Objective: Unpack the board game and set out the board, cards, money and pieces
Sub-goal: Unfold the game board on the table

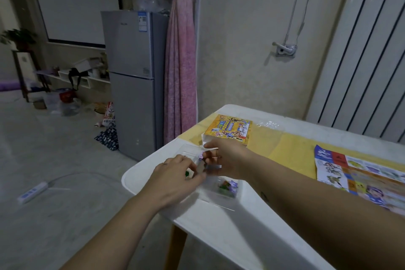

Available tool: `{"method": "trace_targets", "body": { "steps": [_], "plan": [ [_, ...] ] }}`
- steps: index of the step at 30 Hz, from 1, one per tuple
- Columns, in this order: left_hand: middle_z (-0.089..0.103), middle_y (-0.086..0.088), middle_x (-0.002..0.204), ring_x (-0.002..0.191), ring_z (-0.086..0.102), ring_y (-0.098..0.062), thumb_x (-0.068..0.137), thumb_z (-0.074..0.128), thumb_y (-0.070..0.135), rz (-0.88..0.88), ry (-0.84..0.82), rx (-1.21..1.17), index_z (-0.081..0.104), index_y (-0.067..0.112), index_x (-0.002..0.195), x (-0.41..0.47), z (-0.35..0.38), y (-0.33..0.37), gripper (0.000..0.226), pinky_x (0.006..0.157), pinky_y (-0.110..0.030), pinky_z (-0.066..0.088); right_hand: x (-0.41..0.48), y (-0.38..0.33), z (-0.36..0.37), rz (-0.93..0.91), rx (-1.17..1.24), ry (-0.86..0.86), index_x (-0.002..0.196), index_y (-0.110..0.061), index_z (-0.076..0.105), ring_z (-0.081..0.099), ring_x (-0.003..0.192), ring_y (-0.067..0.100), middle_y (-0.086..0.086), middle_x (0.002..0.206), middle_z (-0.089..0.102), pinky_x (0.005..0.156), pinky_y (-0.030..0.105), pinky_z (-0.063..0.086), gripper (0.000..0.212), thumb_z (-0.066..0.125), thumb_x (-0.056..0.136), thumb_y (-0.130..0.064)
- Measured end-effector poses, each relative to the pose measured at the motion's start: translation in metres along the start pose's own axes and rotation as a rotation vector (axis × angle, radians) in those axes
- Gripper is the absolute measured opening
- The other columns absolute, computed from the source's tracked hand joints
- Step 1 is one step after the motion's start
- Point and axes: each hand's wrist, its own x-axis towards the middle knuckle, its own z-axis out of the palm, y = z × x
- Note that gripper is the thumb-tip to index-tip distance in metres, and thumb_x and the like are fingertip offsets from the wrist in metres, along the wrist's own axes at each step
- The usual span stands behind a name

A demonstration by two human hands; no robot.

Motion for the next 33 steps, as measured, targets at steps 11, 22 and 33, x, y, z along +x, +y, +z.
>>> {"method": "trace_targets", "body": {
  "steps": [11, 22, 33],
  "plan": [
    [0.063, 0.001, 0.088, 0.079, 0.058, -0.027, 0.088, 0.050, 0.030, 0.079, 0.451, 0.066, 0.061, 0.018, 0.087, -0.003, -0.002, 0.020, 0.016, 0.066, -0.035, 0.040, -0.022, 0.001, -0.015, -0.119, 0.108, -0.009, 0.092, -0.007, 0.058, 0.049, 0.047, 0.012, 0.003, 0.060, 0.047, 0.069, 0.036, 0.055, 0.009, 0.057, 0.092, -0.016],
    [0.068, -0.002, 0.096, 0.084, 0.065, -0.021, 0.081, 0.048, 0.023, 0.614, 0.637, 0.159, 0.070, 0.010, 0.102, 0.003, -0.002, 0.113, 0.033, 0.085, -0.030, 0.042, -0.097, 0.000, -0.091, -0.300, 0.191, -0.028, 0.083, -0.007, 0.066, 0.067, 0.070, 0.019, 0.009, 0.077, 0.066, 0.078, 0.035, 0.053, 0.018, 0.052, 0.092, -0.013],
    [0.065, -0.006, 0.108, 0.087, 0.066, -0.017, 0.082, 0.069, 0.025, 0.090, -0.542, -1.330, 0.049, 0.018, 0.126, -0.012, 0.032, 0.248, 0.049, 0.077, -0.031, 0.055, -0.182, 0.025, -0.217, -0.570, -0.163, 0.213, 0.109, -0.012, 0.060, 0.064, 0.091, 0.020, 0.013, 0.105, 0.068, 0.081, 0.027, 0.054, 0.026, 0.044, 0.095, 0.002]
  ]
}}
